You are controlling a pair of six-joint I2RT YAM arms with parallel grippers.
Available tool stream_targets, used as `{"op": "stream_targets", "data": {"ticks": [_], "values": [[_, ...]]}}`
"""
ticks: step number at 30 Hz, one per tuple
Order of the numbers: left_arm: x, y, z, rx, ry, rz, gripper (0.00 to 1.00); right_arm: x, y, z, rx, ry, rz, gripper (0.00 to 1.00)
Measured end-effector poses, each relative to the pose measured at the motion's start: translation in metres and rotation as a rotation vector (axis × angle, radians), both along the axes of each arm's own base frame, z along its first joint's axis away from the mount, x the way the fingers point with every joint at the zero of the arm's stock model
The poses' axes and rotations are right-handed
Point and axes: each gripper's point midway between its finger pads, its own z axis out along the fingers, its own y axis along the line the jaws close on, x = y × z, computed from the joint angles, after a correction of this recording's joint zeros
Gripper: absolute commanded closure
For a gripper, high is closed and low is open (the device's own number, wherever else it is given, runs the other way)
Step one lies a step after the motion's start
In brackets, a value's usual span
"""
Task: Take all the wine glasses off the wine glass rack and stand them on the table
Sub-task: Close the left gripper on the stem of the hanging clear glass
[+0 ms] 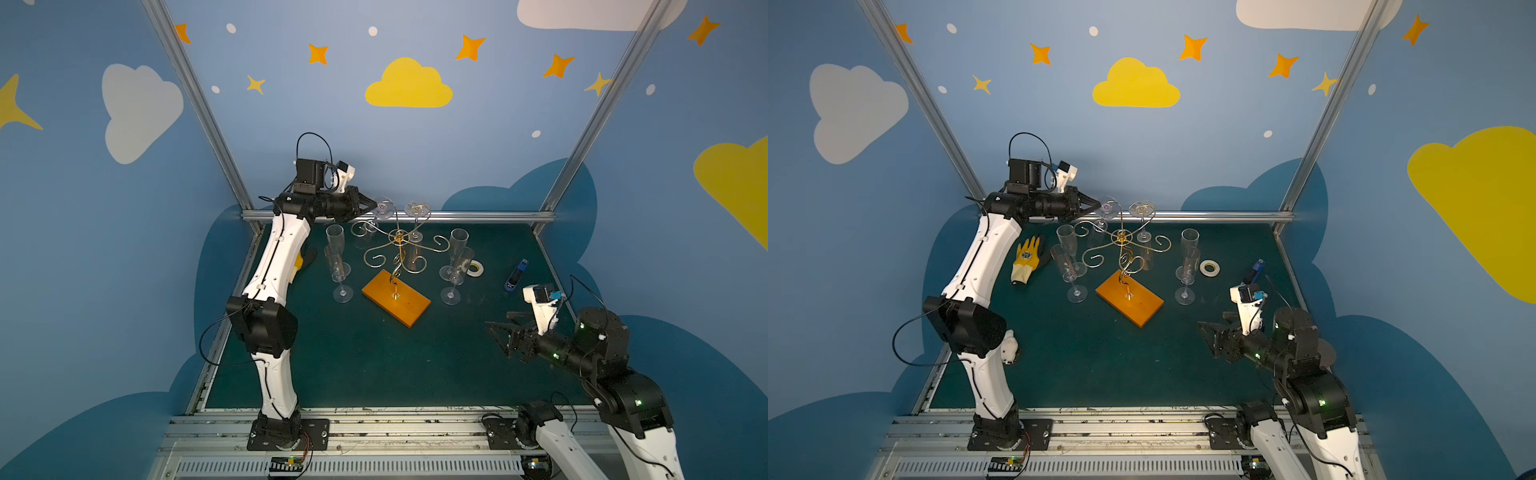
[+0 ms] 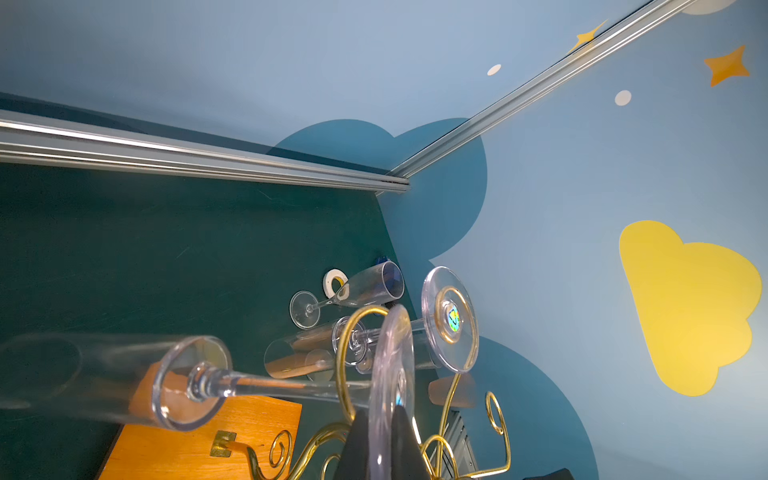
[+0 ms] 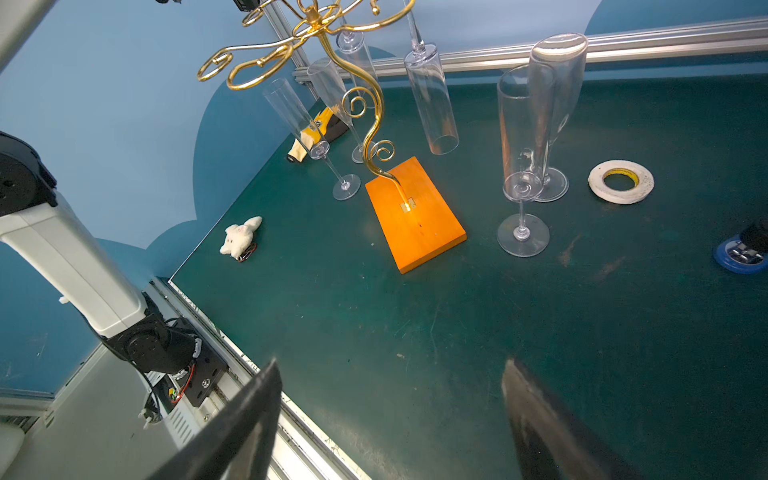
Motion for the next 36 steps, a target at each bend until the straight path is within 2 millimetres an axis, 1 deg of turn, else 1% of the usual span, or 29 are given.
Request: {"op": "stream_targets", "data": {"ticks": [1, 3, 5, 10, 18, 28, 36], "values": [[-0.001, 0.000, 0.001, -0.003, -0.002, -0.002, 0.97, 0.000, 0.000, 0.000, 0.000, -0.001, -0.001, 0.18], [-0.005, -0.001, 0.004, -0.013, -0.006, 0.001, 0.97, -0.001, -0.001, 0.001, 0.000, -0.004, -0.003, 0.18], [-0.009, 0.000, 0.002, -0.026, 0.002, 0.011, 0.97, -0.002, -0.002, 0.001, -0.001, -0.009, -0.006, 0.18], [-0.010, 0.000, 0.002, -0.085, 0.010, 0.045, 0.97, -0.004, -0.003, 0.003, 0.001, -0.020, -0.010, 0.17], [0.001, -0.001, 0.003, -0.197, 0.057, 0.095, 0.97, -0.005, -0.004, 0.004, -0.001, -0.028, -0.017, 0.16], [0.012, -0.002, 0.012, -0.316, 0.087, 0.138, 0.97, -0.006, -0.006, 0.003, -0.006, -0.029, -0.026, 0.16], [0.012, -0.006, 0.019, -0.357, 0.098, 0.139, 0.97, -0.006, -0.006, 0.002, -0.007, -0.023, -0.026, 0.16]]}}
